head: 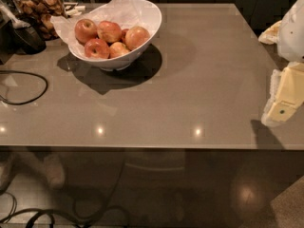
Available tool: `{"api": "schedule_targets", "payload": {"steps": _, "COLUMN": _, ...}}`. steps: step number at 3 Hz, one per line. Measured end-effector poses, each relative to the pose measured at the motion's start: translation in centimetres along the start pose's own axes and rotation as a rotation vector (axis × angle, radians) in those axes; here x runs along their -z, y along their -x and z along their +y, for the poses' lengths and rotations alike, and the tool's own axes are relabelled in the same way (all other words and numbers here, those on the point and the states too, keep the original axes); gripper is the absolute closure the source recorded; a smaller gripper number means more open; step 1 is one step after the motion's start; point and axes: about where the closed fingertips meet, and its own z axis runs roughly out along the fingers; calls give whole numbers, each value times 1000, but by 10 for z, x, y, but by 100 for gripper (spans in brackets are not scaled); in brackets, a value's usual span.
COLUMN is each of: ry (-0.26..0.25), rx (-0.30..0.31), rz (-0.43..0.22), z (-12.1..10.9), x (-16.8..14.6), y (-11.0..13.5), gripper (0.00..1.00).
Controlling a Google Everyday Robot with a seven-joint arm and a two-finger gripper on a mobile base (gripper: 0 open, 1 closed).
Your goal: Pick apple from white bowl
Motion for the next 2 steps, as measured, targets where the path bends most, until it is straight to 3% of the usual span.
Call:
{"api": "schedule_targets", "payload": {"steps": 1, "ry": 0, "rx": 0, "rz": 0, "z": 0, "x": 0, "y": 0, "gripper": 0}}
{"api": "schedule_targets", "payload": {"steps": 2, "ry": 8, "rx": 27, "rz": 14, "z": -33, "x": -5, "y": 37, "gripper": 0}}
